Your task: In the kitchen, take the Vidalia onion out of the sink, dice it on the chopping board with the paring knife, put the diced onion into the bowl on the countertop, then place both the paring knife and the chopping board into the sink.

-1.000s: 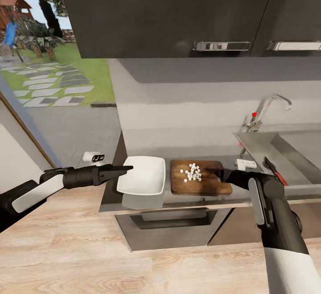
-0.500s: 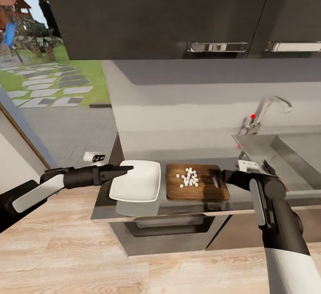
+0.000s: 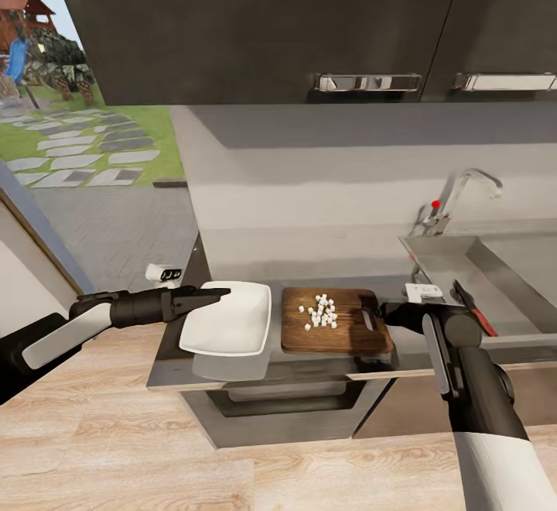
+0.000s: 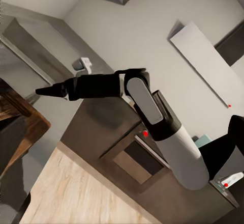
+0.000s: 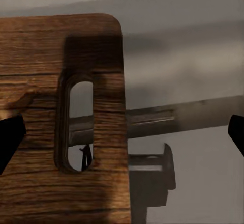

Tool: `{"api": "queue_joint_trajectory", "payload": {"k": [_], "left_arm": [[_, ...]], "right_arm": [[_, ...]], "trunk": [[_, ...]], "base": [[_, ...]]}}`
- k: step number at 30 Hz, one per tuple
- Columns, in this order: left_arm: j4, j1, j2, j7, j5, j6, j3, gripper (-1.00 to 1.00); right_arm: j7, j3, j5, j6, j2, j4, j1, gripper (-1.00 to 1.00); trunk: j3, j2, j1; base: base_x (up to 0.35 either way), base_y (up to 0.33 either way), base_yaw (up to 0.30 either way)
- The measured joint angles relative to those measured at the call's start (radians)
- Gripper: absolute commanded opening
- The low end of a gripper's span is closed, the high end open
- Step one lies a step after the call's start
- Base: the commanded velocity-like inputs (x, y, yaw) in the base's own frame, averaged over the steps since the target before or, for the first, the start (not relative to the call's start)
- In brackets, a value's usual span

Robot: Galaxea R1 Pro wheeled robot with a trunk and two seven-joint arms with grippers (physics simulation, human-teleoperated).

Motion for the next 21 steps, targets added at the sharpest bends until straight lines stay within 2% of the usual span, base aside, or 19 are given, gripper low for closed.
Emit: {"api": "queue_joint_trajectory", "payload": {"k": [6, 13, 21], "left_arm": [[0.001, 0.000, 0.000, -0.003, 0.000, -0.003, 0.000, 1.00], [0.006, 0.000, -0.003, -0.001, 0.000, -0.003, 0.000, 1.00], [0.009, 0.000, -0.007, 0.000, 0.001, 0.006, 0.000, 1.00]], "right_arm": [[-0.001, 0.006, 0.003, 0.000, 0.000, 0.038, 0.000, 1.00], [-0.002, 0.006, 0.004, 0.000, 0.001, 0.049, 0.000, 1.00], [-0.002, 0.006, 0.004, 0.000, 0.001, 0.050, 0.000, 1.00]], "trunk": [[0.000, 0.000, 0.000], [0.000, 0.000, 0.000], [0.000, 0.000, 0.000]], "base": [[0.018, 0.000, 0.000], [0.179, 0.000, 0.000], [0.016, 0.000, 0.000]]}}
